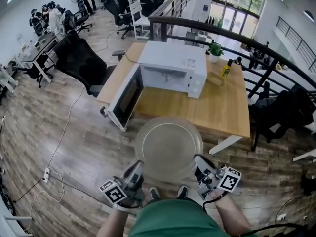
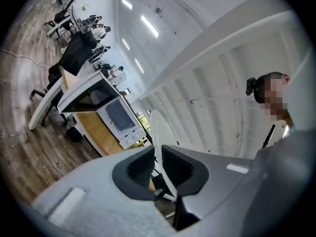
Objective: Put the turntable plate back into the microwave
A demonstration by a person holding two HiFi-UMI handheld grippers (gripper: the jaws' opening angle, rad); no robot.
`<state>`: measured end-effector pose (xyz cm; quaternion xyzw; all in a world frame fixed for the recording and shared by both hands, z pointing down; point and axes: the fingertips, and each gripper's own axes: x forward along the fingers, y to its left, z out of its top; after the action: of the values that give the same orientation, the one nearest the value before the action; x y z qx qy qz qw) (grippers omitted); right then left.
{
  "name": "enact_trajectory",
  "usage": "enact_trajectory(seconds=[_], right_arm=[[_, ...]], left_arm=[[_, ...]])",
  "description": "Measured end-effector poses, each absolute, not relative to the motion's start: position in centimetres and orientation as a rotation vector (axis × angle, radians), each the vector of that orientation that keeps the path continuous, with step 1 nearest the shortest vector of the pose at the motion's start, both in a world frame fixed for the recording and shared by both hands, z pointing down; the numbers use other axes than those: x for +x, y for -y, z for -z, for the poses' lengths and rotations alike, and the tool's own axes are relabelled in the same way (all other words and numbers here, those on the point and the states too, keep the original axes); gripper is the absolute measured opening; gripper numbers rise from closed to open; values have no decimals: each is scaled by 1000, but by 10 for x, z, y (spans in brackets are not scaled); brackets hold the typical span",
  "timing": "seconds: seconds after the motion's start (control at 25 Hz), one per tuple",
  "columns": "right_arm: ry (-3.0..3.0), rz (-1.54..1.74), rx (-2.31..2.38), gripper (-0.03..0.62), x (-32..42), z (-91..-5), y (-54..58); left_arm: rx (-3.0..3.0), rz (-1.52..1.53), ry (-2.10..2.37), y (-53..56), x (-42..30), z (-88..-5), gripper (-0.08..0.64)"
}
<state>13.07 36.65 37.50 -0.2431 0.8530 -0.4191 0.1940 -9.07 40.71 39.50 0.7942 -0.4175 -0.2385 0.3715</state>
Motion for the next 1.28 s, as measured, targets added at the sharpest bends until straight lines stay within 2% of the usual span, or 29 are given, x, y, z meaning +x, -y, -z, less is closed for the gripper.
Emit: enact_trajectory(seconds=[0.68,1.28], right_arm=[[-2233,1278,-748,40,99,-399,-343],[-2176,1360,-721,40,118,-439,-224]], left_arm=[[2004,568,1040,-368,-128,-415,55],[1953,501,1077,-254,-105,-447,55]])
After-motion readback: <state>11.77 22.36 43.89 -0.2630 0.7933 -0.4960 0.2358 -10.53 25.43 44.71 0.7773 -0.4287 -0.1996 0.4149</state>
